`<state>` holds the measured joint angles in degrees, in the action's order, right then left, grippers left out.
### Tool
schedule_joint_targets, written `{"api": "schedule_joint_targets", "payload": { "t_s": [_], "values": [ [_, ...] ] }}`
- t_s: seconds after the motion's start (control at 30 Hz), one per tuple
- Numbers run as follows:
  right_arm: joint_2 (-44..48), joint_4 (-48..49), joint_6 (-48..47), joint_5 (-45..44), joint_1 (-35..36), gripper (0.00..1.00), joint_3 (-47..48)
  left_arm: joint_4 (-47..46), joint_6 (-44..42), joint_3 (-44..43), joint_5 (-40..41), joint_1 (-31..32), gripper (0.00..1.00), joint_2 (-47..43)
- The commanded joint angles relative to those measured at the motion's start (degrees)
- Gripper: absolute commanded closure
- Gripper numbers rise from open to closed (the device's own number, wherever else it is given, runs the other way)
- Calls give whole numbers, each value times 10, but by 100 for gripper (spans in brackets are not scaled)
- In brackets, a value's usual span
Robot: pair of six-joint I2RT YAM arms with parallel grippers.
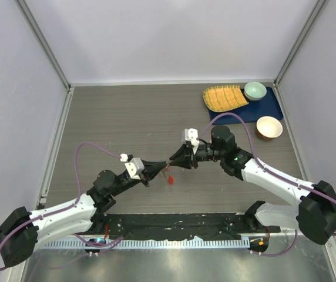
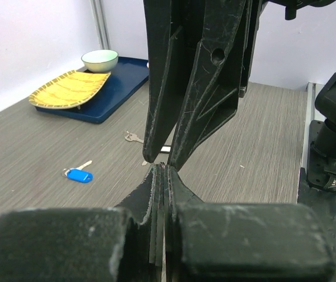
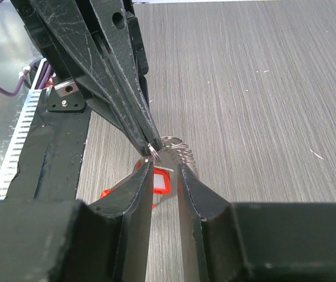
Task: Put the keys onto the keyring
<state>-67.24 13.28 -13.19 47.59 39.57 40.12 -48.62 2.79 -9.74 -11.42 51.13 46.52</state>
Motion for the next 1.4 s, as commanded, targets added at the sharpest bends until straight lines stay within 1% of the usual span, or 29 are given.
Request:
{"api": "schedule_joint_targets", "payload": {
  "t_s": [0.0,0.17,0.57,0.67,0.7,0.8,0.83,0.9,0.93,0.97,1.0,1.03,1.1,1.13,1.2,1.23,1.37],
  "values": [
    [-8,5,-8,25,0,72,29,-48,-2,-27,-11,1,100,-1],
    [-15,11,-6,28,0,73,31,-49,1,-28,-16,1,100,-3],
    [-25,36,14,59,0,84,29,-60,4,-28,-21,1,100,-2],
    [-24,37,15,62,0,88,29,-62,5,-28,-22,1,100,0],
    [-23,38,16,63,0,93,29,-62,5,-28,-23,1,100,0],
    [-21,33,14,58,0,99,32,-59,6,-27,-20,2,100,-2],
    [-19,19,10,54,0,99,34,-53,6,-27,-16,1,100,-8],
    [-17,-5,-6,30,0,99,44,-2,1,-33,-9,1,92,-23],
    [-13,-36,-23,17,0,99,50,33,-2,-45,5,1,89,-51],
    [-12,-54,-37,4,-1,99,62,109,-14,-53,16,1,82,-65],
    [-10,-69,-47,-17,1,99,68,147,-18,-61,29,2,80,-80],
    [-7,-96,-68,-32,2,99,73,224,-23,-79,52,1,74,-93],
    [-5,-122,-89,-70,9,99,89,296,-46,-113,71,1,71,-122],
    [-7,-154,-110,-85,12,99,96,355,-50,-124,82,1,69,-127],
    [-10,-184,-135,-128,18,99,120,398,-60,-149,91,1,67,-130],
    [-15,-214,-159,-144,30,99,138,425,-61,-156,93,1,66,-129],
    [-30,-284,-212,-224,65,99,187,453,-73,-178,92,1,64,-94]
  ]
}}
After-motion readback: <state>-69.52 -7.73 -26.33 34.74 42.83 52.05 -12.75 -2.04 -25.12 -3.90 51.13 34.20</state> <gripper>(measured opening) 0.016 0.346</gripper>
